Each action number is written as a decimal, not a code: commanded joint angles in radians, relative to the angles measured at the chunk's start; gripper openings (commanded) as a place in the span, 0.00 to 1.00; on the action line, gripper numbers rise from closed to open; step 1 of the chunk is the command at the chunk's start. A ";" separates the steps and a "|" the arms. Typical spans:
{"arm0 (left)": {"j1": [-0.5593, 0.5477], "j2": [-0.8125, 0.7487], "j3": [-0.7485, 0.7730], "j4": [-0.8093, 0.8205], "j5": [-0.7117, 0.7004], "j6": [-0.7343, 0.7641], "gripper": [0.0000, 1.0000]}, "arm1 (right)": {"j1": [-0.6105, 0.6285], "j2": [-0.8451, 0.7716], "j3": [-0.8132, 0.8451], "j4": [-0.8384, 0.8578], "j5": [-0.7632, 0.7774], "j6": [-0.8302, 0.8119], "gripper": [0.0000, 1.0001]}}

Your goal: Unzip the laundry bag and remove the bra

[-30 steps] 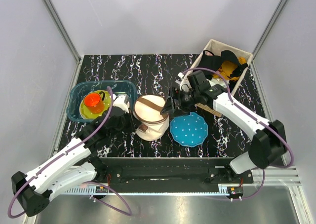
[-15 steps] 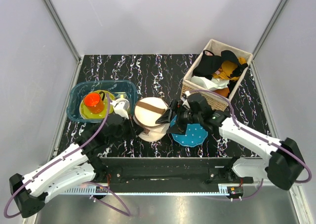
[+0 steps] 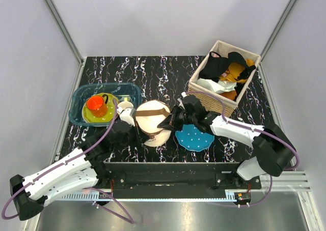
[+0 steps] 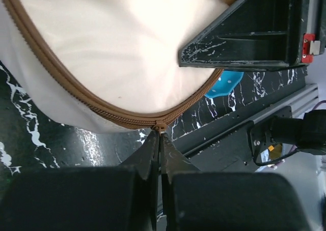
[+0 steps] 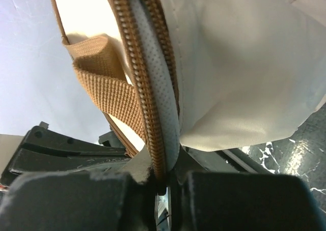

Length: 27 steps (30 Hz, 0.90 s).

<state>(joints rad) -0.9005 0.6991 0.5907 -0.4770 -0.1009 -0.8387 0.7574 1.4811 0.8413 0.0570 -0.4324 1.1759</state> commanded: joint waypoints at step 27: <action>0.127 0.051 0.077 0.035 0.067 0.178 0.00 | -0.182 -0.117 0.305 -0.665 0.112 -0.524 0.78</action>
<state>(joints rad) -0.7738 0.7753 0.6819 -0.5018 -0.0788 -0.6292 0.5758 1.5230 1.2404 -0.6121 -0.4255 0.4923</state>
